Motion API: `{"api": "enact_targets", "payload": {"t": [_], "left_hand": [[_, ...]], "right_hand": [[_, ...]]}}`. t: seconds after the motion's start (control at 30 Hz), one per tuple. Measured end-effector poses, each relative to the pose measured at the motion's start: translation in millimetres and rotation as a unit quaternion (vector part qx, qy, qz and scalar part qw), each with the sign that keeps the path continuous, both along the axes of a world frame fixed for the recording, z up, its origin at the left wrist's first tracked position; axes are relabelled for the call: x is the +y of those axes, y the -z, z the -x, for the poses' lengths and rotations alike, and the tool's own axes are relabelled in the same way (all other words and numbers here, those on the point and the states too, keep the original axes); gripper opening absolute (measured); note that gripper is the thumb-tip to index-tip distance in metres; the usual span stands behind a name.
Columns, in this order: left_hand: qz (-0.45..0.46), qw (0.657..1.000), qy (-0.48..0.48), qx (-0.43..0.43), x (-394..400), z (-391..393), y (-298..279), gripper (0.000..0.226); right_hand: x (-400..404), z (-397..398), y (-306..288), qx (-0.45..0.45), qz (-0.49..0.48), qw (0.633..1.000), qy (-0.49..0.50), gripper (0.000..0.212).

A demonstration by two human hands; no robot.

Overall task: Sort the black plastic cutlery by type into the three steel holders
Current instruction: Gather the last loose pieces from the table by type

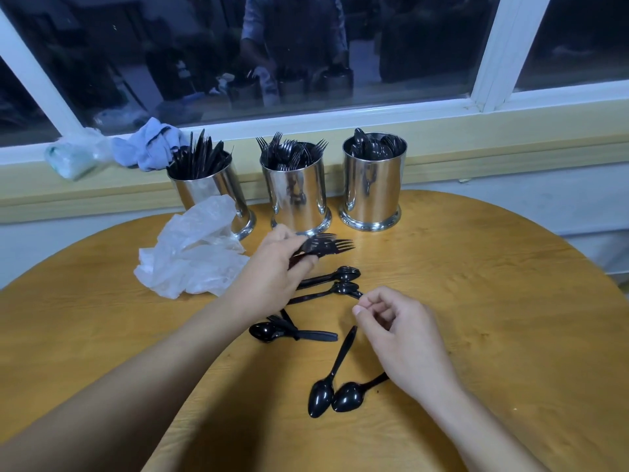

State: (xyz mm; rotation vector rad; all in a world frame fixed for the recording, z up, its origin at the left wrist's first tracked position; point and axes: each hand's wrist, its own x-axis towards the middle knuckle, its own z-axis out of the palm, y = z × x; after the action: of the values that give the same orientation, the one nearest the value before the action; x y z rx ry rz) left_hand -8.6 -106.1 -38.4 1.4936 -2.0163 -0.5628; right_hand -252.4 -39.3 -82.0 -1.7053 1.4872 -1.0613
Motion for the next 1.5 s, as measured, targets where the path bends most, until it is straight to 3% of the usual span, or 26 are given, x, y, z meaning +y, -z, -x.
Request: {"api": "enact_targets", "payload": {"t": [0.13, 0.23, 0.3, 0.4, 0.5, 0.63, 0.77, 0.87, 0.93, 1.0, 1.13, 1.23, 1.3, 1.37, 1.5], "left_hand": [[-0.062, 0.985, -0.081, 0.142, 39.5, -5.5, -19.5, 0.031], [-0.126, 0.949, -0.138, 0.252, 66.7, -13.4, -12.6, 0.04], [-0.153, 0.908, -0.162, 0.355, 78.0, -16.3, -1.3, 0.036], [-0.185, 0.837, -0.18, 0.483, 90.5, -17.9, 15.3, 0.026], [-0.214, 0.804, -0.177, 0.525, 103.8, -19.5, 23.2, 0.023], [-0.239, 0.729, -0.178, 0.617, 120.4, -26.4, 27.3, 0.013], [-0.253, 0.708, -0.147, 0.643, 144.3, -34.3, 36.4, 0.007], [-0.304, 0.71, -0.12, 0.624, 156.3, -42.1, 46.3, 0.029], [-0.35, 0.708, -0.087, 0.608, 159.3, -46.3, 52.8, 0.054], [-0.368, 0.74, -0.063, 0.559, 165.4, -44.4, 54.1, 0.062], [-0.355, 0.795, -0.042, 0.49, 179.6, -28.3, 39.8, 0.042], [-0.344, 0.811, 0.003, 0.473, 182.4, -20.8, 32.4, 0.021], [-0.31, 0.827, -0.004, 0.469, 181.2, -17.2, 31.4, 0.019], [-0.276, 0.855, -0.011, 0.44, 180.4, -10.5, 29.7, 0.022], [-0.195, 0.918, -0.039, 0.342, 174.0, 5.1, 28.8, 0.038]], "right_hand": [[-19.1, -1.9, -4.3, 0.073, 0.036, 0.997, -0.002, 0.004], [-58.2, -5.4, -2.1, 0.196, 0.053, 0.979, -0.027, 0.035], [-81.3, -11.0, -2.5, 0.269, 0.044, 0.961, -0.05, 0.047], [-100.5, -18.5, -1.3, 0.331, 0.027, 0.941, -0.065, 0.046], [-103.4, -17.1, 5.7, 0.341, 0.041, 0.936, -0.07, 0.032], [-98.7, -11.1, 11.9, 0.317, 0.074, 0.944, -0.053, 0.016], [-82.4, -10.1, -1.3, 0.238, 0.1, 0.966, -0.027, 0.018], [-43.6, -13.7, -20.1, 0.168, 0.093, 0.972, -0.132, 0.017], [-10.9, -19.9, -28.8, 0.157, 0.087, 0.952, -0.25, 0.014], [8.3, -26.6, -28.6, 0.15, 0.087, 0.934, -0.311, 0.012], [24.2, -38.9, -18.8, 0.127, 0.062, 0.948, -0.284, 0.008], [31.8, -45.5, -26.2, -0.038, -0.036, 0.97, -0.238, 0.019], [36.7, -49.9, -35.5, -0.137, -0.09, 0.959, -0.231, 0.022], [41.5, -53.2, -39.9, -0.134, -0.086, 0.956, -0.248, 0.021], [53.8, -58.9, -43.3, -0.041, -0.02, 0.96, -0.277, 0.012]]}}
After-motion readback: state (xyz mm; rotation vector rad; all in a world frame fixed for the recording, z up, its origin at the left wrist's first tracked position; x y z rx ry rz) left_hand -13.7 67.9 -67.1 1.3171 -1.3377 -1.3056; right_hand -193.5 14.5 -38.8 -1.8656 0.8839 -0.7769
